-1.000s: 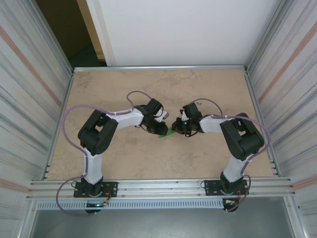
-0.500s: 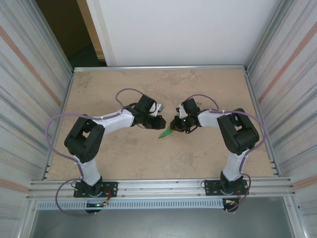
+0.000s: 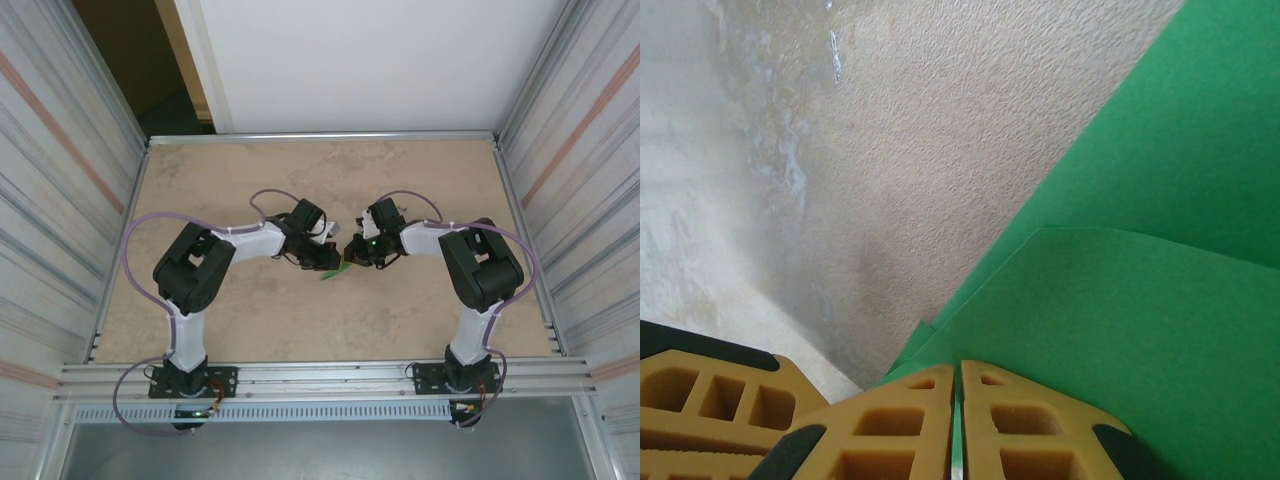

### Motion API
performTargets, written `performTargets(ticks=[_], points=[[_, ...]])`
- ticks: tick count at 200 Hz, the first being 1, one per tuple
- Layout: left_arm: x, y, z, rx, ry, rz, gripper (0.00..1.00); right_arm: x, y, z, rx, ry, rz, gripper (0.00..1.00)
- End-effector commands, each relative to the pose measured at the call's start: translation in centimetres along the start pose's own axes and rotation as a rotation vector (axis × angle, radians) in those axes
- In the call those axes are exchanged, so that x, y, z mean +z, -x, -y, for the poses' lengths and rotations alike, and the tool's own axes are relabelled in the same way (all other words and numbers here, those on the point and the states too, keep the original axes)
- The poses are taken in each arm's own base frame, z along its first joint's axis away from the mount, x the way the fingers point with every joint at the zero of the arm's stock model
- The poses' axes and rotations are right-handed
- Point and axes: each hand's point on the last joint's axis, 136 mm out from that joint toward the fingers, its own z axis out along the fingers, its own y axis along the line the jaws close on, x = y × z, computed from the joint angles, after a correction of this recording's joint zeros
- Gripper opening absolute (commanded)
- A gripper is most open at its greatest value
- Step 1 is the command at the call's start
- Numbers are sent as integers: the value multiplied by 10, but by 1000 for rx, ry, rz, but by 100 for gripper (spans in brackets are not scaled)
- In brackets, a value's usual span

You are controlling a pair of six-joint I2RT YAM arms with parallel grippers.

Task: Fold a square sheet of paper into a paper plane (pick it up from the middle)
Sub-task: Fold the wing for the fifth time at the center of the table.

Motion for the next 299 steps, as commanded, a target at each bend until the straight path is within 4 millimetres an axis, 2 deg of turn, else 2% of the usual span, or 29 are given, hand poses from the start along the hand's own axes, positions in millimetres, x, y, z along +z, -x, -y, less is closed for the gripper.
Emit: performTargets(ticks=[1, 149, 188, 299], points=[[2, -1, 3, -14, -12, -30, 12, 6, -11, 12, 20, -31, -59, 12], [9, -26, -16, -54, 90, -107, 11, 13, -14, 24, 51, -77, -77, 12], [6, -30, -17, -64, 99, -111, 11, 15, -16, 29, 62, -94, -84, 13], [-4, -57, -27, -96, 146, -144, 10, 19, -19, 39, 82, -128, -100, 12]])
